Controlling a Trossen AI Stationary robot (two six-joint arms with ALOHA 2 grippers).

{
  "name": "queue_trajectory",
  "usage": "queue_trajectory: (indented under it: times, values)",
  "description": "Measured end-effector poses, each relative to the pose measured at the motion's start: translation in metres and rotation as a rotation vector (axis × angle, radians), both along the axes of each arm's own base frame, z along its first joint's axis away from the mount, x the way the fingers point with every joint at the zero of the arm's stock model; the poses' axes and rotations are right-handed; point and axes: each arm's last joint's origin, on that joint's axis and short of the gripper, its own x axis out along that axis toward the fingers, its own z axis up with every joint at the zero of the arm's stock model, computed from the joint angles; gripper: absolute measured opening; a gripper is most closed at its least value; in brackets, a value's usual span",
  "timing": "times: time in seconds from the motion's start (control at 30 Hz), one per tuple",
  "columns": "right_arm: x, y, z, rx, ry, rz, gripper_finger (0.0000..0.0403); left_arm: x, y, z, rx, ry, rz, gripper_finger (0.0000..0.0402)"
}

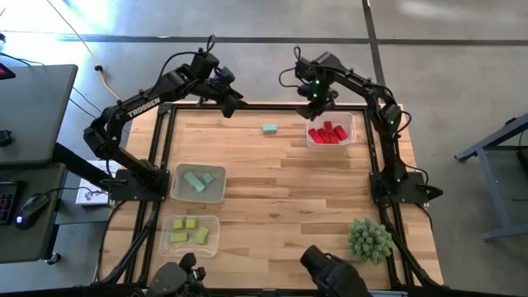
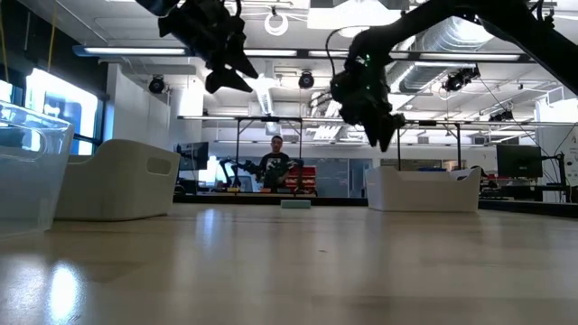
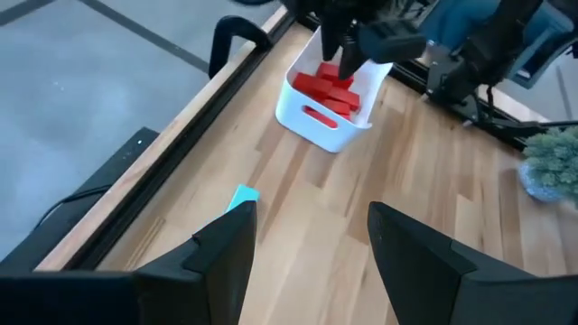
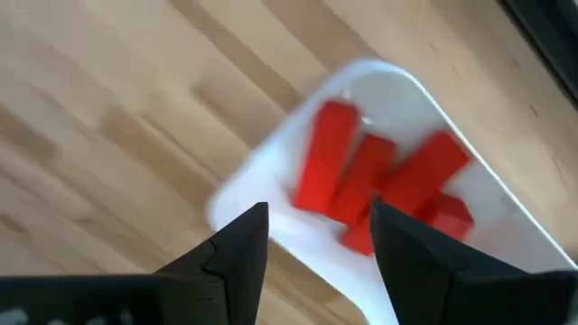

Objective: Sort & place blocks by color
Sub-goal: Put the blue block into the gray bin

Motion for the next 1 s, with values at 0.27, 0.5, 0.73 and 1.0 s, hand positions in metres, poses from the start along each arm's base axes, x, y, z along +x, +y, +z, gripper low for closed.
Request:
queue_trajectory:
  times: [0.27,0.5,0.73,1.0]
  values:
    - [0.03,0.004,0.031,-0.155,-0.195,0.015,0.0181,-0.002,-0.002,-0.003,-0.016,0.043,0.024,0.0202]
    - [0.06,0.007,0.046,-0.296,-0.433,0.149,0.0181,-0.011,-0.009,0.004,0.012,0.094,0.073,0.0202]
    - [0.086,0.016,0.054,-0.464,-0.583,0.399,0.0181,-0.022,-0.021,0.019,0.04,0.079,0.082,0.0202]
    - [0.101,0.02,0.05,-0.549,-0.602,0.508,0.0182,-0.03,-0.031,0.031,0.066,0.051,0.086,0.0202]
